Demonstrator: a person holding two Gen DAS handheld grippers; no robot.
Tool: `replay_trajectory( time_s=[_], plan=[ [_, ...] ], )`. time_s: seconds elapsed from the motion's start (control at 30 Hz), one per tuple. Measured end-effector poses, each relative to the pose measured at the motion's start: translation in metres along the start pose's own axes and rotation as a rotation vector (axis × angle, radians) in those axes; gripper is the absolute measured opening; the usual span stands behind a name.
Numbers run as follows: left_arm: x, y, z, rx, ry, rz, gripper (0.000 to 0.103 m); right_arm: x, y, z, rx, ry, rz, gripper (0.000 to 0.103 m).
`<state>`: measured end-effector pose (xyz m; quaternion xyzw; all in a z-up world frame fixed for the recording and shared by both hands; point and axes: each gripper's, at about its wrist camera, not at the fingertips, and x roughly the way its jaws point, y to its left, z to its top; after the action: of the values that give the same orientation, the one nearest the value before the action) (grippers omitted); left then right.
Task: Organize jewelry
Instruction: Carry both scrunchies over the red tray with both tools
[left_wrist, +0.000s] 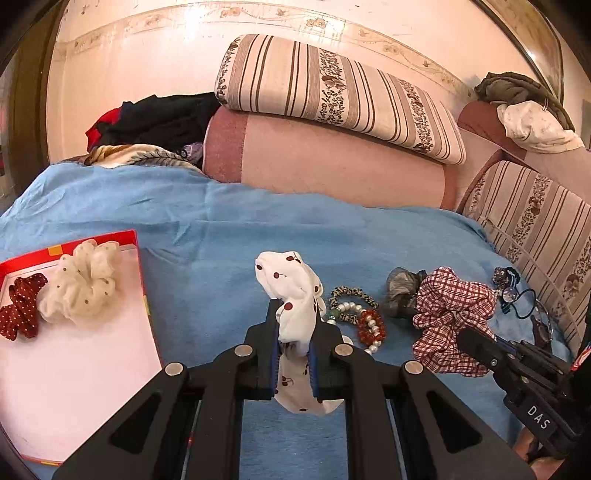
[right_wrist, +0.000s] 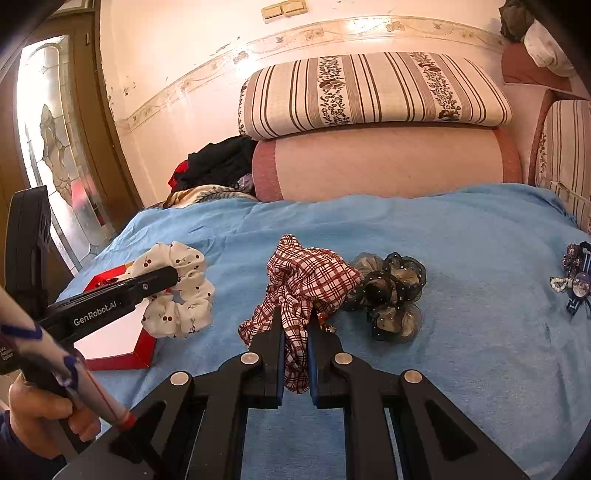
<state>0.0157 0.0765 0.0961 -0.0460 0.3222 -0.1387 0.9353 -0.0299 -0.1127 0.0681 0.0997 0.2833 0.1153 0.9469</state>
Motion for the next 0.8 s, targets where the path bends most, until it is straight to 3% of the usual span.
replay_trajectory(
  time_s=[0.8],
  plan=[
    [-0.014,-0.003,-0.001,0.063,-0.051,0.070,0.012,-0.007,0.007,-0.003,-0.017,-0.010,-0.002,0.011]
  ],
)
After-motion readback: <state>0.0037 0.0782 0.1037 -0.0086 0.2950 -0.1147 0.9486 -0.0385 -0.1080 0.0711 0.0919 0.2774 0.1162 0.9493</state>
